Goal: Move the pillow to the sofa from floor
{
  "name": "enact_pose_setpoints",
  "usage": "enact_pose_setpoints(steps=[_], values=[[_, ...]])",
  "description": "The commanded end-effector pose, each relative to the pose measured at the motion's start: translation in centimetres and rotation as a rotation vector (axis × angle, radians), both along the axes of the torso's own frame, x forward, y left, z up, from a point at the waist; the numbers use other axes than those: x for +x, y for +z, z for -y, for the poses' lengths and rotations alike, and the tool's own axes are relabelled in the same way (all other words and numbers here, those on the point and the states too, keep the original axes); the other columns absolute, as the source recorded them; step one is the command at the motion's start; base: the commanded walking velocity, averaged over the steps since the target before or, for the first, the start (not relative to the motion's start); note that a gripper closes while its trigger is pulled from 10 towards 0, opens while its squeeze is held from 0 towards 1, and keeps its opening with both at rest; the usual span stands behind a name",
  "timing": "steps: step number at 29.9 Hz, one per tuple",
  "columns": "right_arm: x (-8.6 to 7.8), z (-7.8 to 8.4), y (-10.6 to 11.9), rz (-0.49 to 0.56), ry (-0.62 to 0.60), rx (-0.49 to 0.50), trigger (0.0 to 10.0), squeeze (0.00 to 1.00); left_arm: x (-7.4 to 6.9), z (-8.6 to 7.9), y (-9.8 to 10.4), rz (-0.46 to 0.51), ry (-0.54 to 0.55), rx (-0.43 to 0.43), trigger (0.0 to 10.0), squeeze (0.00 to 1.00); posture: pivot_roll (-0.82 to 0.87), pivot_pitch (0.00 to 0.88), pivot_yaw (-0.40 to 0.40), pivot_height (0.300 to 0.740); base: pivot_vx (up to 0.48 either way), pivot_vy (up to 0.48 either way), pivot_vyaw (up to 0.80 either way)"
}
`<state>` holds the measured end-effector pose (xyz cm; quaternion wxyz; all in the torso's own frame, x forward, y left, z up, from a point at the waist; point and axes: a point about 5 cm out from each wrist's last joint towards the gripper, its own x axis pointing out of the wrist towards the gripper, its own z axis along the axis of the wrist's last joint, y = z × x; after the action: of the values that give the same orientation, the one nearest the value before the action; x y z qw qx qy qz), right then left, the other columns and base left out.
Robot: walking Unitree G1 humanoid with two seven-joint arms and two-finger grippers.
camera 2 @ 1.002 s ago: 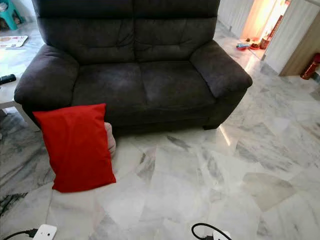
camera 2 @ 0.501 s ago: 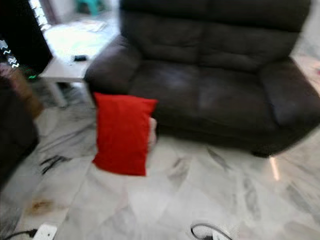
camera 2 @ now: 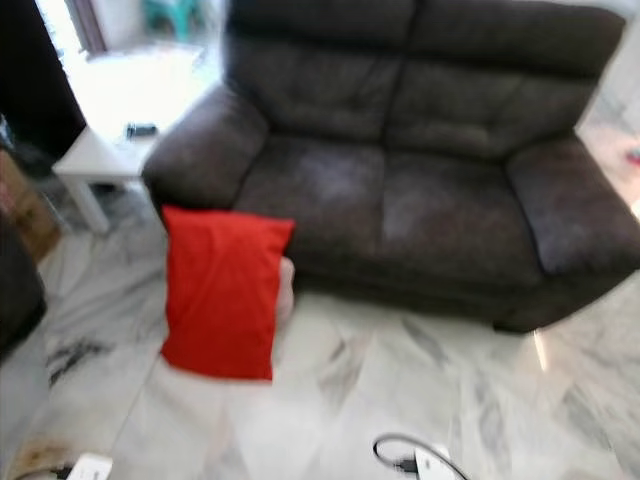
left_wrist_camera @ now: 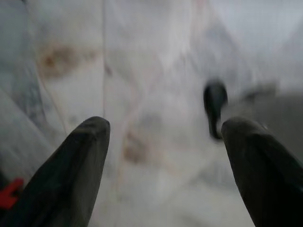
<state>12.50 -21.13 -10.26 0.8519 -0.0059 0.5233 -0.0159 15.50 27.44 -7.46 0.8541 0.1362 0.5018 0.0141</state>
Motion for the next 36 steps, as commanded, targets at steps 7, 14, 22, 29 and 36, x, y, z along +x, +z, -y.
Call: enact_pose_setpoints(steps=[7,14,22,29,36], values=[[-0.48,0.46,-0.09,-0.019,-0.025,-0.005,10.0,0.00,-1.28,0.18,-0.58,-0.038,0.004,-0.010,10.0,0.00,0.02,0.052,-0.066,0.740,0.264,0.000,0.00],[-0.46,0.43,-0.07,-0.008,-0.043,0.001,10.0,0.00,-1.28,0.17,-0.58,-0.038,0.004,-0.009,10.0,0.00,0.02,0.053,-0.066,0.740,0.263,0.000,0.00],[-0.41,0.43,-0.07,-0.013,-0.022,-0.006,10.0,0.00,-1.27,0.15,-0.57,-0.039,0.002,-0.009,10.0,0.00,0.02,0.052,-0.065,0.740,0.263,0.000,0.00],[-0.39,0.46,-0.05,-0.015,-0.009,-0.010,10.0,0.00,-1.26,0.18,-0.57,-0.039,0.002,-0.010,10.0,0.00,0.02,0.052,-0.065,0.740,0.262,0.000,0.00],[-0.39,0.44,-0.06,-0.018,-0.004,-0.011,10.0,0.00,-1.27,0.17,-0.58,-0.039,0.001,-0.010,10.0,0.00,0.02,0.053,-0.066,0.740,0.262,0.000,0.00]])
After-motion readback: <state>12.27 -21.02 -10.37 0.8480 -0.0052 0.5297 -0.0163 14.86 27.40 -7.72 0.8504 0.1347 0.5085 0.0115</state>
